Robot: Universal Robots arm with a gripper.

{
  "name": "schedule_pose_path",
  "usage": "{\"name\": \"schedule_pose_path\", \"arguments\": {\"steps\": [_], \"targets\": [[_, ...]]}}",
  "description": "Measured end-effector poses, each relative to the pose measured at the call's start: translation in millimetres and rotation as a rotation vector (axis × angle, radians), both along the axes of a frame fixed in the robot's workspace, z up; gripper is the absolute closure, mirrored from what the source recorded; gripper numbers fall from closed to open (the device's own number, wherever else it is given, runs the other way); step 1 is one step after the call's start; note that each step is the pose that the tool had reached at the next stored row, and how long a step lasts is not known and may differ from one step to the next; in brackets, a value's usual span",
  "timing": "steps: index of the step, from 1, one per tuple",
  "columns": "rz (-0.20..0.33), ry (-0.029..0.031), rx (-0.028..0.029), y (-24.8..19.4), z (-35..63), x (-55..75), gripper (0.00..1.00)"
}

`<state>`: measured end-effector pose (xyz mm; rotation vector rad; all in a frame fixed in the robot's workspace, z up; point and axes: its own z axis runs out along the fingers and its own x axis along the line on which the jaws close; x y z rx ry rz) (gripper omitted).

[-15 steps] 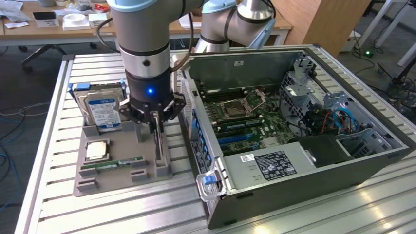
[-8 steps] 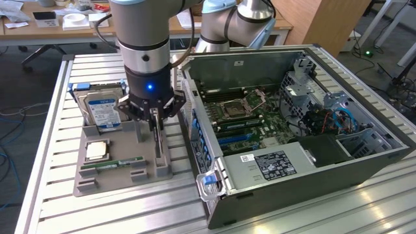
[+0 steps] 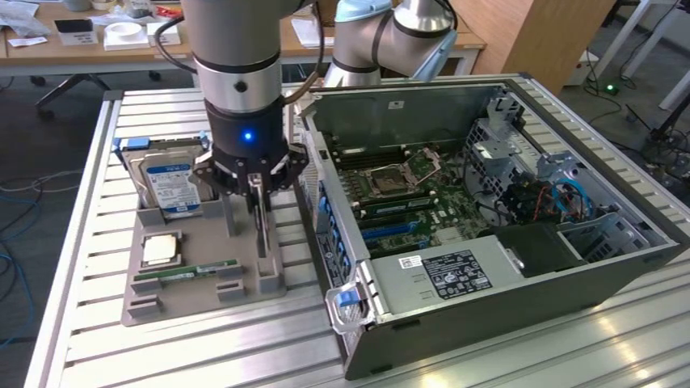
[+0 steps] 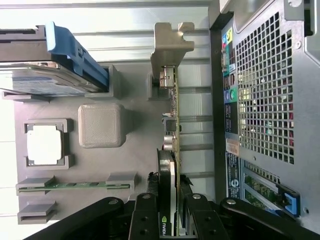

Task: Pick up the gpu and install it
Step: 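Pick up the gpu and move the gpu toward the slot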

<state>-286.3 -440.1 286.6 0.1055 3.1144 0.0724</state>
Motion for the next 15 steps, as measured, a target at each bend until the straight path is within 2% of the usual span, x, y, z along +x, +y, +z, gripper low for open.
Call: {"name": "schedule_pose_path", "arguments": {"steps": [15], "targets": [[0.0, -0.0002, 0.0001, 0.0, 24.0, 0.0, 0.73]]}}
